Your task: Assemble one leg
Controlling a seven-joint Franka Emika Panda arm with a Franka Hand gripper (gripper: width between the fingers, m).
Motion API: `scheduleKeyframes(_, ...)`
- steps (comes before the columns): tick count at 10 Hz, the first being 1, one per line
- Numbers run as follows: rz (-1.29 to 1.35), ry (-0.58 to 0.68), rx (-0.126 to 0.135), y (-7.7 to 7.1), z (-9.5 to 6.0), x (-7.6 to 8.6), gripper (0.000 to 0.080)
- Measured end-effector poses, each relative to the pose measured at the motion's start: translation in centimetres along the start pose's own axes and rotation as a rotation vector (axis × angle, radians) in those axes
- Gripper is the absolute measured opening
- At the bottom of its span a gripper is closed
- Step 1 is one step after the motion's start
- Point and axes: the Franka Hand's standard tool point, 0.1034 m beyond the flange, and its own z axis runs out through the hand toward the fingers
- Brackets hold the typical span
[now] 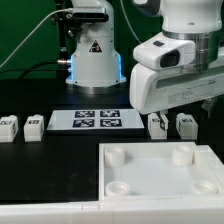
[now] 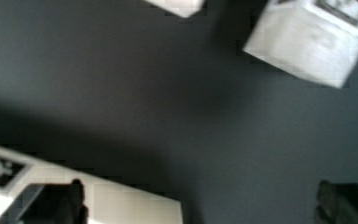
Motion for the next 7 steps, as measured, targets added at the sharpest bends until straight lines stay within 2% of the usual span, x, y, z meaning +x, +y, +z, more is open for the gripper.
scheduleKeyframes(1, 0.083, 0.0, 0.007, -0.1, 0.0, 0.0, 0.0649)
scheduleKeyframes(3, 0.371, -0.02, 0.026, -1.3, 0.4, -0.3, 0.0649)
scheduleKeyframes(6, 0.444, -0.053, 0.049, -3.1, 1.6, -1.0, 0.0649)
scheduleKeyframes(7, 0.434, -0.044, 0.05, -3.4, 1.8, -1.0, 0.0649)
